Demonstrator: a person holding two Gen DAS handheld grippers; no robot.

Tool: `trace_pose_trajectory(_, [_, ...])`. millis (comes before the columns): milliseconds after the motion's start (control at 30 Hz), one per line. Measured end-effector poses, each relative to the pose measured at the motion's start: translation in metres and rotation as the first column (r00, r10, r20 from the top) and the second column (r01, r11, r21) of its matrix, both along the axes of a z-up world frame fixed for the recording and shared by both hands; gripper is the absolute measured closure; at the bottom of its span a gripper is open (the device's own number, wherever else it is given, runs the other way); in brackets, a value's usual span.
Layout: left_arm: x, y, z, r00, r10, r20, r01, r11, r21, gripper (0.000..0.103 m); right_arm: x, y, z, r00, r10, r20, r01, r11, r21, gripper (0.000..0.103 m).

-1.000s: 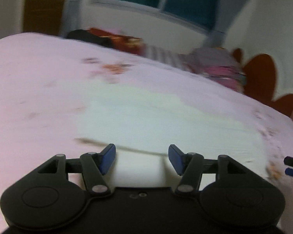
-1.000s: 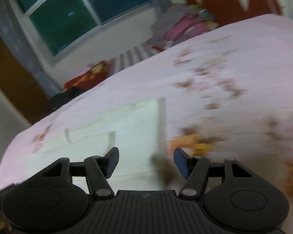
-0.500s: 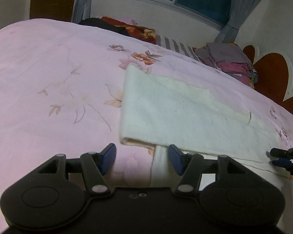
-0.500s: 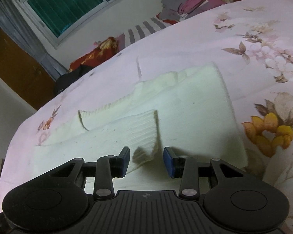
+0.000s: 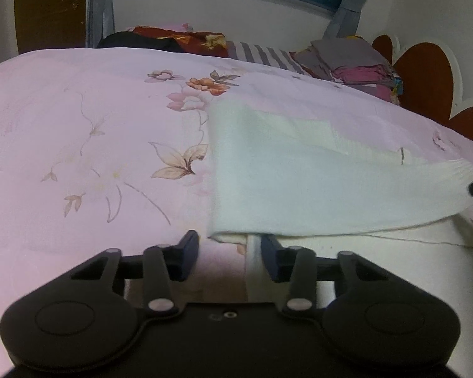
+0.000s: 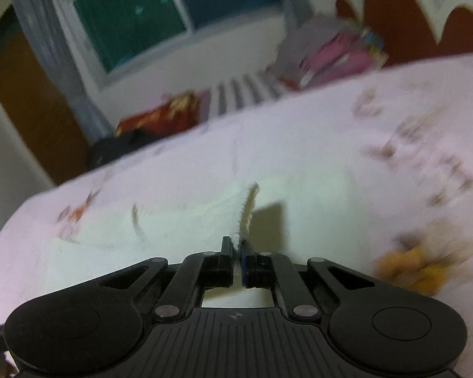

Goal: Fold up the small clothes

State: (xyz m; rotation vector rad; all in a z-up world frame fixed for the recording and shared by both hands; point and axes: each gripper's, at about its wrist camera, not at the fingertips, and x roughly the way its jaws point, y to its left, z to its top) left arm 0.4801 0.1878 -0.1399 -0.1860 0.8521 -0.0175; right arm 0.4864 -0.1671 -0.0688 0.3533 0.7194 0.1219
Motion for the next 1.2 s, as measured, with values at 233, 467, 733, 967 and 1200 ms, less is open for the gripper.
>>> trace_pose_trajectory(233, [-0.001, -0.003, -0.001, 1.000, -0.013, 0.005, 0.013, 1.000, 0.011, 0.070, -0.012, -0.026, -0.003, 1.000, -0.020, -0.019, 0.019, 0.998, -0.052, 0.100])
trace_pose_trajectory(467, [0.000, -0.001, 0.001, 1.000, -0.012, -0.001, 0.012, 1.000, 0.006, 0.071, -0.016, -0.040, -0.007, 0.998, -0.033, -0.046, 0.032, 0.999, -0.026, 0.100])
trace_pose_trajectory(733, [0.000, 0.006, 0.001, 1.000, 0.011, -0.012, -0.012, 0.999, -0.048, 0.072, -0.024, -0.038, -0.012, 0.998, -0.029, -0.062, 0.028, 0.999, -0.020, 0.100])
trace_pose_trajectory(967, [0.000, 0.004, 0.002, 1.000, -0.001, -0.013, 0.000, 0.999, -0.034, 0.072, -0.021, -0.041, -0.031, 0.990, -0.060, -0.126, 0.059, 0.998, -0.006, 0.099])
trace_pose_trajectory(1200, [-0.019, 0.002, 0.032, 0.996, -0.013, 0.085, 0.013, 1.000, 0.002, 0.063, -0.042, -0.054, -0.004, 0.991, -0.128, -0.048, 0.125, 0.990, -0.066, 0.099])
